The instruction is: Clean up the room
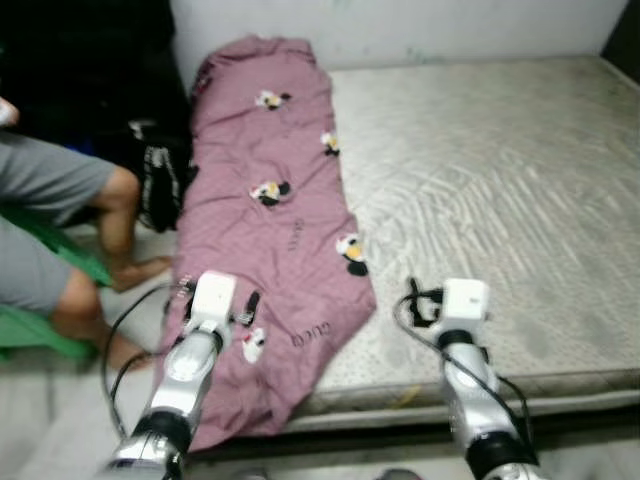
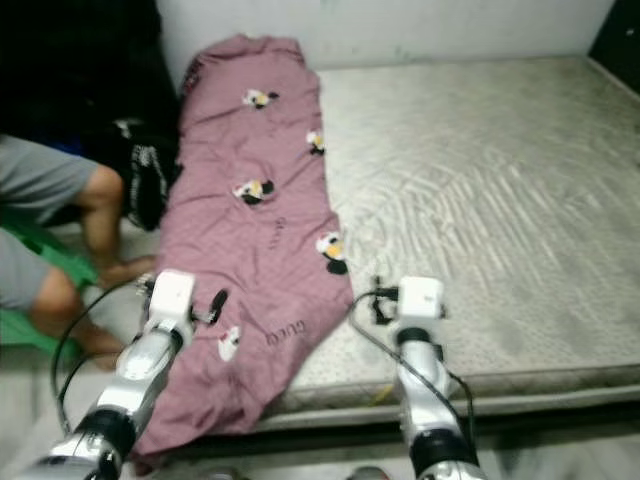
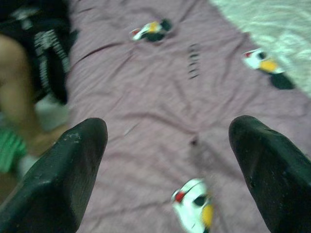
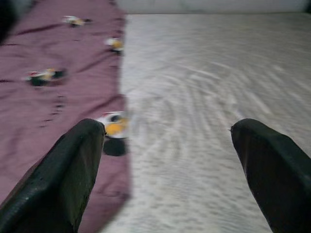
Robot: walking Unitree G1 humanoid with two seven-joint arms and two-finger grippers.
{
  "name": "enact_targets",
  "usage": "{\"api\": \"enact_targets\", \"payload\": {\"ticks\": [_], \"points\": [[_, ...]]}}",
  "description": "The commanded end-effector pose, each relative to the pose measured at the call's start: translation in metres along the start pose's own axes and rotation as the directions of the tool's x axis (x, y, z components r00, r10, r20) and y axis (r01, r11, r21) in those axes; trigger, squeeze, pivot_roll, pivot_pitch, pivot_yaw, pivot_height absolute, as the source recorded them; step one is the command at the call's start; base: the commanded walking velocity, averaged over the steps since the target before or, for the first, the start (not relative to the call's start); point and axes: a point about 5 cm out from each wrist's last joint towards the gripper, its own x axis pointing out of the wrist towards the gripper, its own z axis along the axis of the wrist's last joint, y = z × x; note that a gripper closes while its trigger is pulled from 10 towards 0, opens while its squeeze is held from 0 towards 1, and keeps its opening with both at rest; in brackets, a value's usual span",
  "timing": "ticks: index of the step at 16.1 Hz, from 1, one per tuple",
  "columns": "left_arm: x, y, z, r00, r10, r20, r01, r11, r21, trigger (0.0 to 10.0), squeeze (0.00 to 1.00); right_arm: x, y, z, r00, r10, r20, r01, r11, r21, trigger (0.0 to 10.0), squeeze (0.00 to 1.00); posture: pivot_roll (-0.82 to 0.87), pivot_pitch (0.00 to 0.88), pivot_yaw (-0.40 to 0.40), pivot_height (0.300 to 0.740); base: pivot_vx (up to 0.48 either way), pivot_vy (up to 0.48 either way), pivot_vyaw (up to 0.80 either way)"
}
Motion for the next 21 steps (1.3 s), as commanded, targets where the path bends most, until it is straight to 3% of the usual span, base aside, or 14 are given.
{"api": "enact_targets", "payload": {"ticks": [1,11,19,21], "points": [[0.002,-0.001,0.007,1.0,-0.001,0.027,0.001,1.0,0.0,10.0,0.0,0.0,-0.004,0.002,1.0,-0.006,0.012,0.006,1.0,-0.006,10.0,0.0,-0.1,0.0,0.089,0.74,0.0,0.0,0.0],[0.0,0.004,0.005,1.0,0.018,0.02,-0.019,0.999,0.045,10.0,0.0,-0.001,-0.004,0.0,1.0,0.017,-0.004,-0.017,1.0,-0.024,10.0,0.0,-0.09,0.0,0.077,0.74,0.0,0.0,0.0],[-0.007,0.017,-0.015,0.991,0.079,-0.104,-0.079,0.997,0.004,10.0,0.0,0.003,-0.001,-0.002,0.995,0.092,-0.04,-0.094,0.995,-0.046,10.0,0.0,-0.04,0.0,0.022,0.74,0.0,0.0,0.0],[-0.007,0.017,-0.005,0.997,0.073,-0.027,-0.073,0.997,-0.008,10.0,0.0,0.007,-0.005,0.011,0.995,0.098,0.014,-0.097,0.994,-0.04,10.0,0.0,-0.05,0.0,0.024,0.74,0.0,0.0,0.0]]}}
